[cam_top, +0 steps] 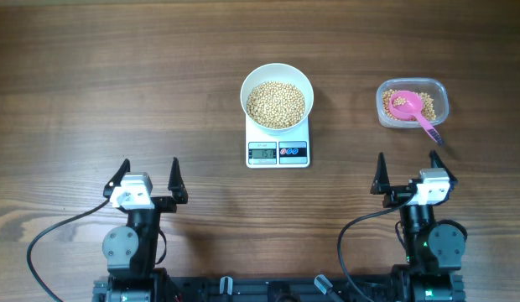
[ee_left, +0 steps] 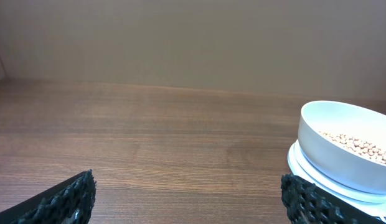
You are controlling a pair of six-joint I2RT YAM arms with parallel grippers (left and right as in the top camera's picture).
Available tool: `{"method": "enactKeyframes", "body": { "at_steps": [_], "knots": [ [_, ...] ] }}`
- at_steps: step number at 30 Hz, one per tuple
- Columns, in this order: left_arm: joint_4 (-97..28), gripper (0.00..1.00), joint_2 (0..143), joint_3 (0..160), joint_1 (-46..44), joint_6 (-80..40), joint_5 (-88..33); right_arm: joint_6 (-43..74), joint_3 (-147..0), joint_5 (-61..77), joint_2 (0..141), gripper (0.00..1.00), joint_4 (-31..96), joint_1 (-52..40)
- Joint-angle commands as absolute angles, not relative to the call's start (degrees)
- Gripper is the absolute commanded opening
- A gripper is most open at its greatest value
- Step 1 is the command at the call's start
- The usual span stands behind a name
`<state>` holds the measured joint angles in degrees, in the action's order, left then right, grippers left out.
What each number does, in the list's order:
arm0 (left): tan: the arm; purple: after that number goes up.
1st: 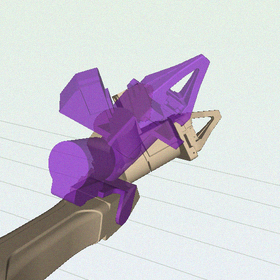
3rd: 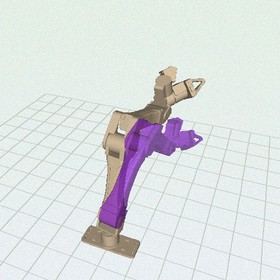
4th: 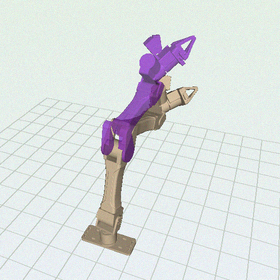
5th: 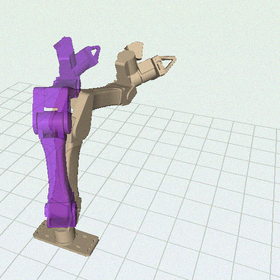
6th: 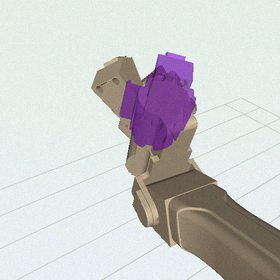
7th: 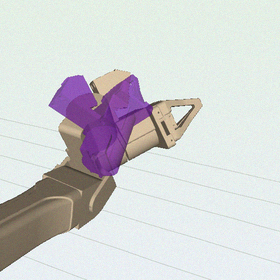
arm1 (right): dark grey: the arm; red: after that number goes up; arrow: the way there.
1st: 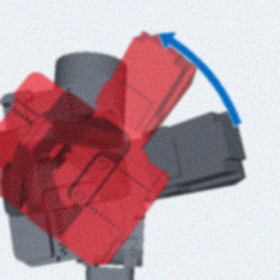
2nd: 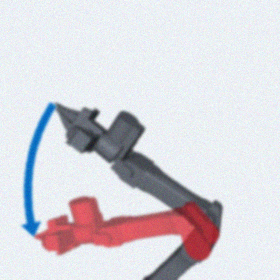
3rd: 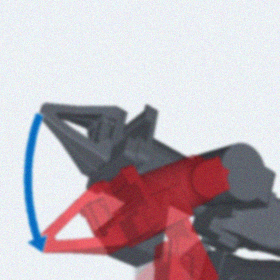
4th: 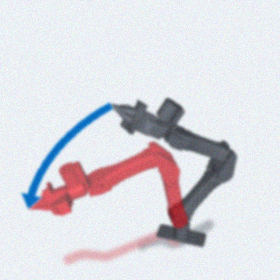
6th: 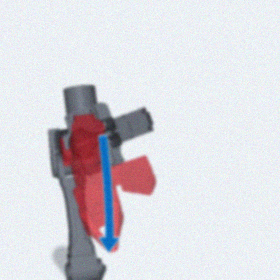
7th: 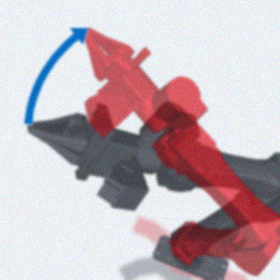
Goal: Scoop item into bowl and weigh 150g on scale
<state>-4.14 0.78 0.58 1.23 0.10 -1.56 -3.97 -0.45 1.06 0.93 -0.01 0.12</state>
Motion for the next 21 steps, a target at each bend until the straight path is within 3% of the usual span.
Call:
{"method": "enactKeyframes", "body": {
  "at_steps": [1,21],
  "knots": [
    [-4.45,1.0,0.14,0.32,1.34,-0.64,-1.63,-4.36,-0.3,1.56,0.43,1.0,-0.14,-0.14],
    [-4.43,1.0,0.16,0.32,1.34,1.19,-1.63,-4.36,-0.3,1.56,0.43,1.0,-0.14,-0.14]
  ]
}}
